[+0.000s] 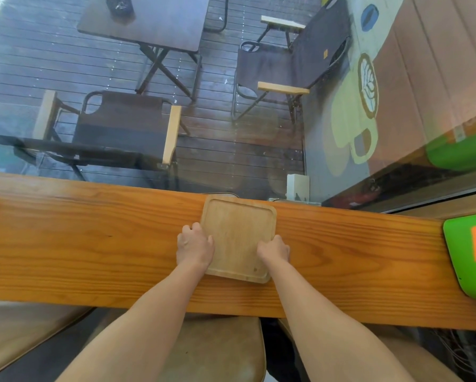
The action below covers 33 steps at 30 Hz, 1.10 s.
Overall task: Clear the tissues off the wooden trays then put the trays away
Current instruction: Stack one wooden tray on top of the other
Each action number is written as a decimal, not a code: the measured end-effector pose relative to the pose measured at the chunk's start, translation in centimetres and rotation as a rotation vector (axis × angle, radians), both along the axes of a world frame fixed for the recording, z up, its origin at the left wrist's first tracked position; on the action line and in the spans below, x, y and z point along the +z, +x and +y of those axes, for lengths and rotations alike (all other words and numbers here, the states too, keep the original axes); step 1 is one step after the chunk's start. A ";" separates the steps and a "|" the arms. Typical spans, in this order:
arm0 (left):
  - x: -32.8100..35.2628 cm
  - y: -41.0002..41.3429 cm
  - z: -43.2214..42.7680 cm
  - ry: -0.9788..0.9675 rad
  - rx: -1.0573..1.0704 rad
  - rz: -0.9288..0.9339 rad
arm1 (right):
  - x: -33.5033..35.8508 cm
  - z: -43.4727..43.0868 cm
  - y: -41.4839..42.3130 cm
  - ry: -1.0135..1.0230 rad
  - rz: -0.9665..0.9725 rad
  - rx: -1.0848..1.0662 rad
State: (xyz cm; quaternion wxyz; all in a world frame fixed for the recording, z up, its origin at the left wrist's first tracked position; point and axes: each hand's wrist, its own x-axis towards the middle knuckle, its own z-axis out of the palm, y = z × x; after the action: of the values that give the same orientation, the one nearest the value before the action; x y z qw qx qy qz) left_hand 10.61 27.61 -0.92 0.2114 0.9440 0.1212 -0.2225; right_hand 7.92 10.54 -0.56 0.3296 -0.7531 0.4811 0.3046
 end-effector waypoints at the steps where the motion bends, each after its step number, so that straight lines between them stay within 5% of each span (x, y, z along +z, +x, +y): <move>1: 0.0 0.0 0.0 0.005 0.001 -0.002 | 0.0 0.0 -0.1 0.002 -0.002 0.005; 8: -0.3 0.0 0.1 -0.075 0.152 0.066 | 0.2 -0.7 0.0 0.084 -0.026 -0.051; 15: -0.4 1.1 1.1 -0.188 0.360 0.216 | 0.1 -0.7 0.0 0.250 -0.063 -0.432; 22: -1.1 0.2 0.8 -0.273 0.433 0.323 | 0.2 -0.6 -0.5 0.257 -0.077 -0.483; 28: -1.2 -0.7 2.2 -0.564 0.621 0.389 | -0.2 -1.4 -1.6 0.420 -0.076 -0.543; 33: 0.5 0.8 0.8 -0.744 0.521 0.472 | 1.7 -2.3 -3.8 0.494 -0.141 -0.643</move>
State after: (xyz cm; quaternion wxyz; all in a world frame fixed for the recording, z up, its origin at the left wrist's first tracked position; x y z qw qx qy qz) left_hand 11.39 28.40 -0.42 0.5484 0.6673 0.3095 -0.3978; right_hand 4.09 8.26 1.17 0.6110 -0.4815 0.5807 0.2400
